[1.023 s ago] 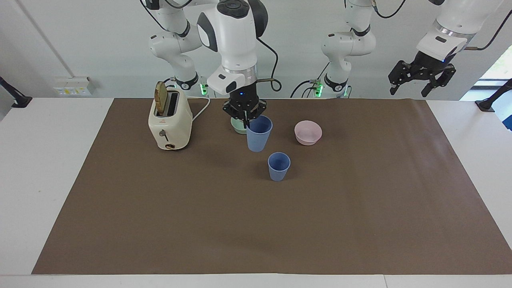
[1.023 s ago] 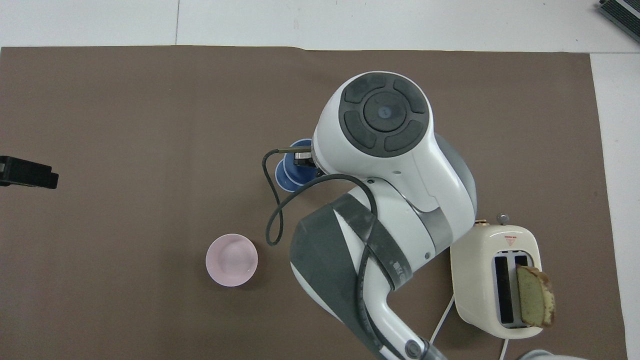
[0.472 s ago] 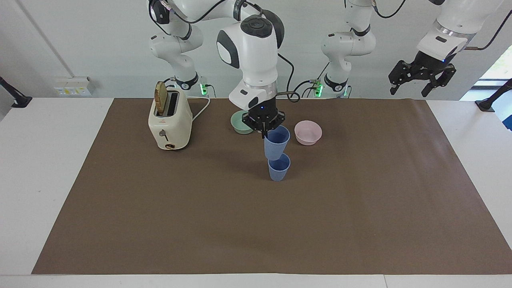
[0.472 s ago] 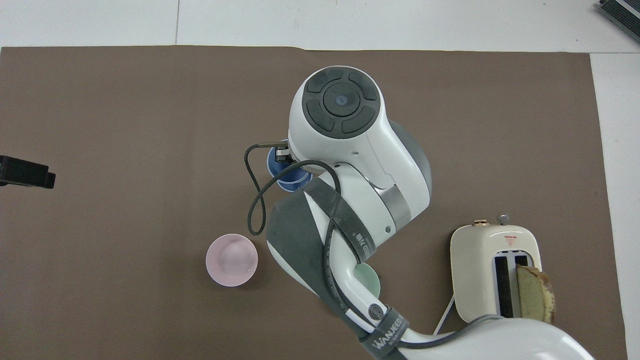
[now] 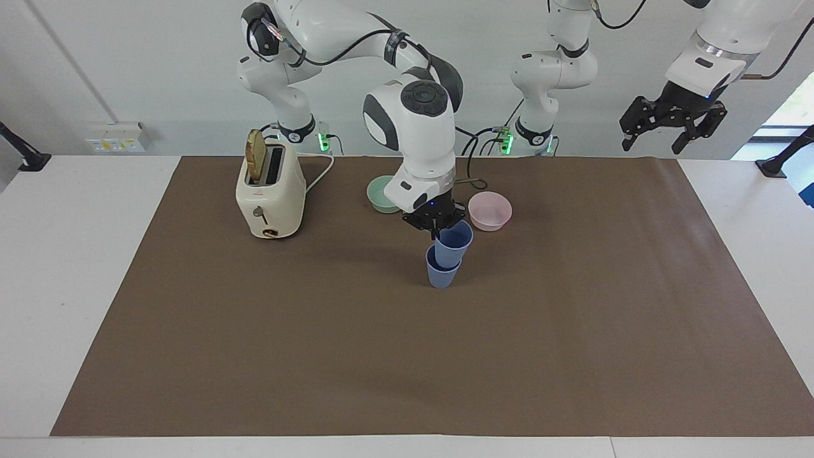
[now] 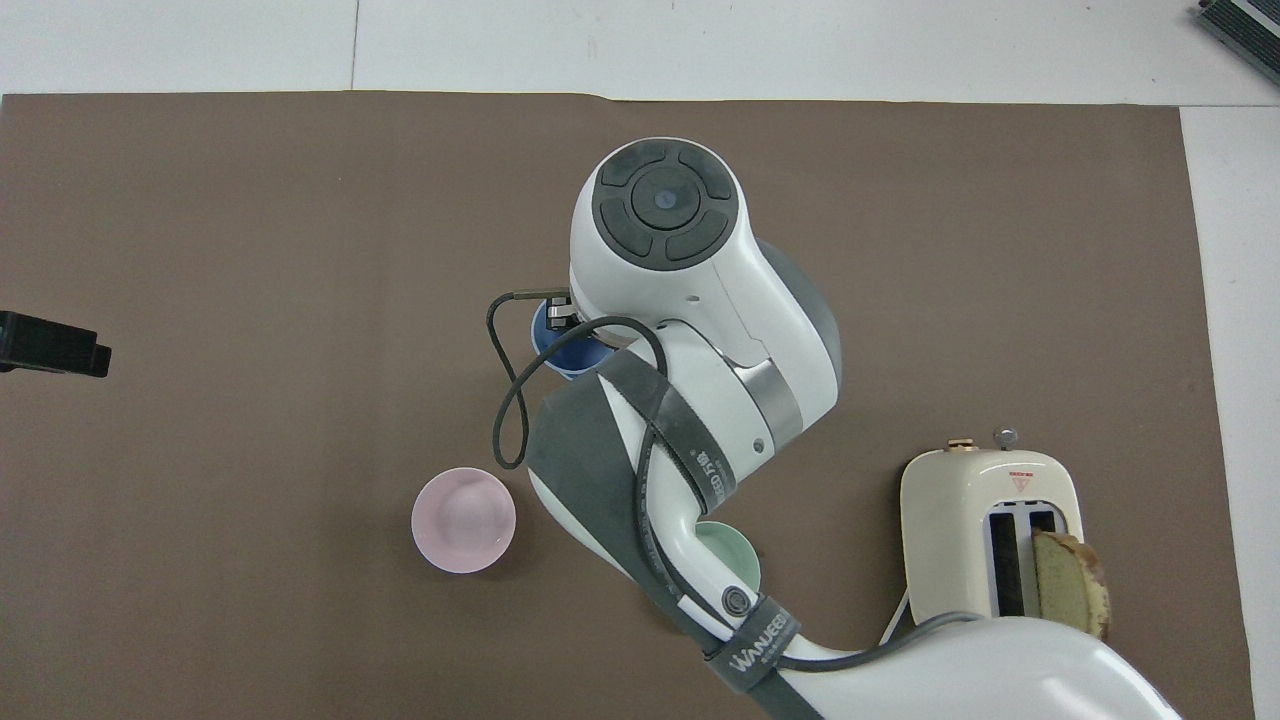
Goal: Stack blue cups with both arms
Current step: 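Lower the cup into the other cup and open the right gripper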
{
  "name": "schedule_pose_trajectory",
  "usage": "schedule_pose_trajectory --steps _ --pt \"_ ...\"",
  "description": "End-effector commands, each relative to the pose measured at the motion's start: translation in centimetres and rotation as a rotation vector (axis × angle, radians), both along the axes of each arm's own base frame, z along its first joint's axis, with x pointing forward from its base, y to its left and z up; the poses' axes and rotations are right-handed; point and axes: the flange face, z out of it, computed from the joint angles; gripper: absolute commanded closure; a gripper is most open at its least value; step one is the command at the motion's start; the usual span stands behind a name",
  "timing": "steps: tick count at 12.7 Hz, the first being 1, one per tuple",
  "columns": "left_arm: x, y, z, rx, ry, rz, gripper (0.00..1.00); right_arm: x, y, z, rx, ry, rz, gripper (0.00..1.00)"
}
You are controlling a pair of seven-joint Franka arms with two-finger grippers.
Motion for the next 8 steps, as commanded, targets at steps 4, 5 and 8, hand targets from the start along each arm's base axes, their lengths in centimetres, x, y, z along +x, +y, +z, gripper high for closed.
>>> schedule_pose_trajectory --steps 4,5,8 --pt "-0.3 0.2 0.0 -0.005 0.009 0.000 0.00 0.0 -2.1 -1.5 0.016 0.005 0.048 1.00" --pt "-0.3 0.2 0.0 -0.005 0.009 0.000 0.00 -0.1 -2.5 -1.9 0.018 -0.001 0.043 1.00" --pt "-0.3 0.2 0.0 -0.005 0.009 0.000 0.00 -0.8 -2.6 -2.9 0.050 -0.003 0.027 1.00"
